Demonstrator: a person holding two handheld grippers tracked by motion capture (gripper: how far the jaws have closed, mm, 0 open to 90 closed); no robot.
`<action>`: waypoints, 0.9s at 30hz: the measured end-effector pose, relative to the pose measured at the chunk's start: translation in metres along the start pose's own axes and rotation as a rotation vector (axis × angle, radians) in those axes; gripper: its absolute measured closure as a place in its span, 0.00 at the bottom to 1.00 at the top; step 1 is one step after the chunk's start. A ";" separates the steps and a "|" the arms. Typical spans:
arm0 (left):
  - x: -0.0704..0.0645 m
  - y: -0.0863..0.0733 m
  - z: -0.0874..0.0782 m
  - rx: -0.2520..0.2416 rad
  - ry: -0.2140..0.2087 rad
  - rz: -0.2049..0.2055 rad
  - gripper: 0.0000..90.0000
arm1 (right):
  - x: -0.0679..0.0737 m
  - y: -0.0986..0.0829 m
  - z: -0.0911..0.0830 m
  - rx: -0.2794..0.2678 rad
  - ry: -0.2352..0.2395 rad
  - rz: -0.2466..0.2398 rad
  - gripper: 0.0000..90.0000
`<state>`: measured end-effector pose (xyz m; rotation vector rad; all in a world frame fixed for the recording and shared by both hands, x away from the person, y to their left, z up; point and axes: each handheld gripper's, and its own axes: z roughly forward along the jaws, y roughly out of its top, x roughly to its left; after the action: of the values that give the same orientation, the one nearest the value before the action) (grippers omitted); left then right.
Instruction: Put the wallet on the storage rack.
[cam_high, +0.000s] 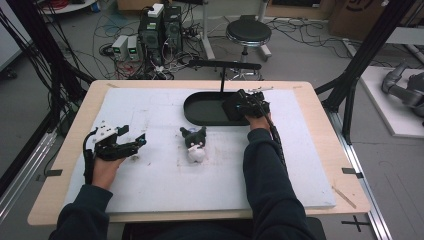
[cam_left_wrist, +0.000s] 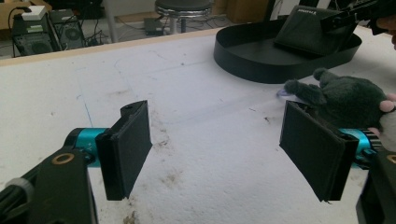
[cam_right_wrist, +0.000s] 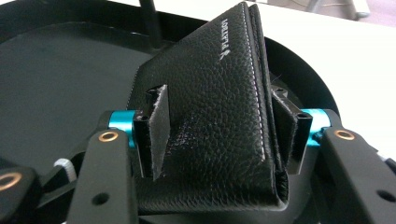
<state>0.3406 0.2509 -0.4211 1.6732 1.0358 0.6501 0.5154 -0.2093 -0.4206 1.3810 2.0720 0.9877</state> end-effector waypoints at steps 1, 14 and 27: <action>0.000 0.000 0.000 0.000 0.000 0.000 0.27 | 0.000 0.000 0.000 0.000 0.000 0.000 0.51; 0.000 0.000 -0.001 -0.020 -0.008 -0.017 0.27 | -0.024 0.001 -0.049 -0.019 -0.021 -0.045 0.24; 0.003 0.002 -0.004 -0.042 0.034 -0.033 0.27 | -0.031 -0.067 -0.139 -0.135 0.079 -0.162 0.24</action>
<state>0.3397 0.2552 -0.4187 1.6100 1.0646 0.6762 0.3899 -0.2973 -0.3846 1.1051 2.0942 1.1067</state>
